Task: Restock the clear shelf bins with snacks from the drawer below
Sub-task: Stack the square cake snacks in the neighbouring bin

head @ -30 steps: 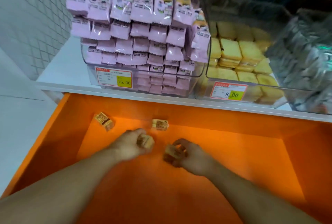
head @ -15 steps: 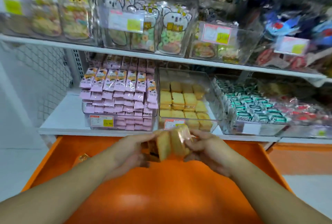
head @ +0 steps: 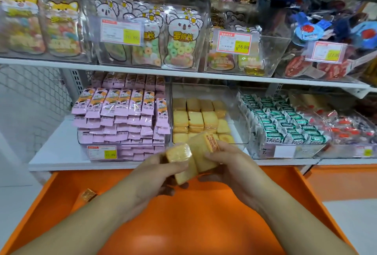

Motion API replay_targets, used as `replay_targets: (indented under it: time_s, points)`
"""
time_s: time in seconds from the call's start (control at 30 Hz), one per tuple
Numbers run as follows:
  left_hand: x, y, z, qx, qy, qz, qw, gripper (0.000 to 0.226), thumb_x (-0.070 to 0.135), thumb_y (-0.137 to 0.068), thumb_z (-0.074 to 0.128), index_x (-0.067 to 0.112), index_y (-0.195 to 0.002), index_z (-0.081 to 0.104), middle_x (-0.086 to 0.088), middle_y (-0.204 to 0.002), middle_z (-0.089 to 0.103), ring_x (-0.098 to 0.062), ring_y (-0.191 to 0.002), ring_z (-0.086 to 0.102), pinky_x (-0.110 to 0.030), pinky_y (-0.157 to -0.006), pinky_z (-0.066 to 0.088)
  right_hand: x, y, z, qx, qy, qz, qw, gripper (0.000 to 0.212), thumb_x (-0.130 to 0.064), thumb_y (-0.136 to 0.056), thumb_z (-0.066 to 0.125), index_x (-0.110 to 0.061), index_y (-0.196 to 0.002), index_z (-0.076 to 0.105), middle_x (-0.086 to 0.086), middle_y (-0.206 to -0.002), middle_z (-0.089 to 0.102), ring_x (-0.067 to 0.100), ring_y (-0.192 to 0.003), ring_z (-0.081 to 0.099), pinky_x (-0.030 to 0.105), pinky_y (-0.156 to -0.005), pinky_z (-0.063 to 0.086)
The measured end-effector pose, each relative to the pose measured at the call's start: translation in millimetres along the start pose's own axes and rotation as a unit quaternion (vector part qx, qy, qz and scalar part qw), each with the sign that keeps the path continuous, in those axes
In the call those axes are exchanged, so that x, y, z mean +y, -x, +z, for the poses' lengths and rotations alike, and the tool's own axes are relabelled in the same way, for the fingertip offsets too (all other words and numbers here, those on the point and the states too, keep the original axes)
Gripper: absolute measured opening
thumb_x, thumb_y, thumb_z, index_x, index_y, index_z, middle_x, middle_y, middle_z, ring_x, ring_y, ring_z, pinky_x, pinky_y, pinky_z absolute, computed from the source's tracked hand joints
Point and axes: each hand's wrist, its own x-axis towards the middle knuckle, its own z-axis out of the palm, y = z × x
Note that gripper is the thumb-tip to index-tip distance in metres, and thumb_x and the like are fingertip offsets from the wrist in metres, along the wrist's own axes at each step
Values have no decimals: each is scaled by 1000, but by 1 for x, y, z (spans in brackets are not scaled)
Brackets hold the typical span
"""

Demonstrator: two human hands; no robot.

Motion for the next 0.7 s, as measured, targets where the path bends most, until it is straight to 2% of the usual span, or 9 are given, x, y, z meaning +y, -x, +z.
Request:
replay_targets:
  time_s: [0.1,0.17,0.27,0.33,0.37,0.43,0.5,0.57,0.7]
  points:
    - [4,-10,-1,40,-3,22,999,37,18,-94,75,17,-128,61,-11,-96,79,-33,-77,76,-38,-61,49,-2,-6,-6,29,-19,3,999,27,-8,-100,58,-6,-125,68,31,-114,71,40,-89,72,52,-83,62]
    - [6,-13,3,58,-21,39,997,40,19,-95,74,24,-130,54,-8,-105,77,-35,-80,78,-43,-64,52,-2,-9,-12,51,19,-8,998,31,-10,-102,58,-16,-130,68,26,-115,72,33,-87,72,48,-81,63]
    - [8,-11,14,63,-100,80,990,51,18,-97,71,38,-134,43,1,-113,71,-21,-73,77,-26,-57,56,1,-11,-17,43,58,-6,997,43,-11,-102,61,-35,-138,60,16,-109,72,27,-84,71,43,-74,60]
    - [6,-10,19,35,-145,87,985,65,14,-90,79,38,-138,42,5,-112,69,-18,-75,76,-21,-55,55,2,-10,-22,6,66,-10,998,46,-12,-97,69,-33,-137,61,22,-110,69,28,-84,68,44,-73,57]
    - [4,-11,20,25,-173,89,981,74,11,-85,84,39,-139,42,5,-110,69,-15,-75,74,-21,-56,54,2,-9,-25,-12,80,-20,996,47,-12,-92,73,-31,-134,62,23,-111,68,28,-85,67,44,-73,57]
    - [1,-10,21,23,-242,98,965,89,9,-77,89,44,-140,35,5,-110,66,-7,-74,66,-18,-56,51,2,-5,-31,-28,130,-40,990,55,-8,-87,80,-33,-132,60,13,-111,69,23,-86,68,46,-77,59]
    - [1,-9,24,20,-271,116,955,93,10,-78,88,47,-140,29,7,-112,65,-2,-68,64,-18,-57,51,-2,-1,-37,-27,165,-42,985,70,-4,-85,84,-38,-138,54,0,-112,69,16,-87,69,45,-80,62]
    - [0,-9,29,25,-273,138,952,91,6,-82,85,44,-140,26,14,-113,62,4,-65,63,-15,-57,49,-7,3,-42,-45,174,-40,983,86,-3,-83,85,-45,-147,44,-5,-120,65,14,-91,70,40,-81,63]
    - [3,-14,41,35,-280,175,943,84,5,-85,82,37,-139,26,21,-114,57,6,-89,65,-12,-69,51,-14,1,-55,-51,244,-73,966,92,-11,-80,89,-51,-148,41,-12,-136,54,6,-113,62,36,-95,59]
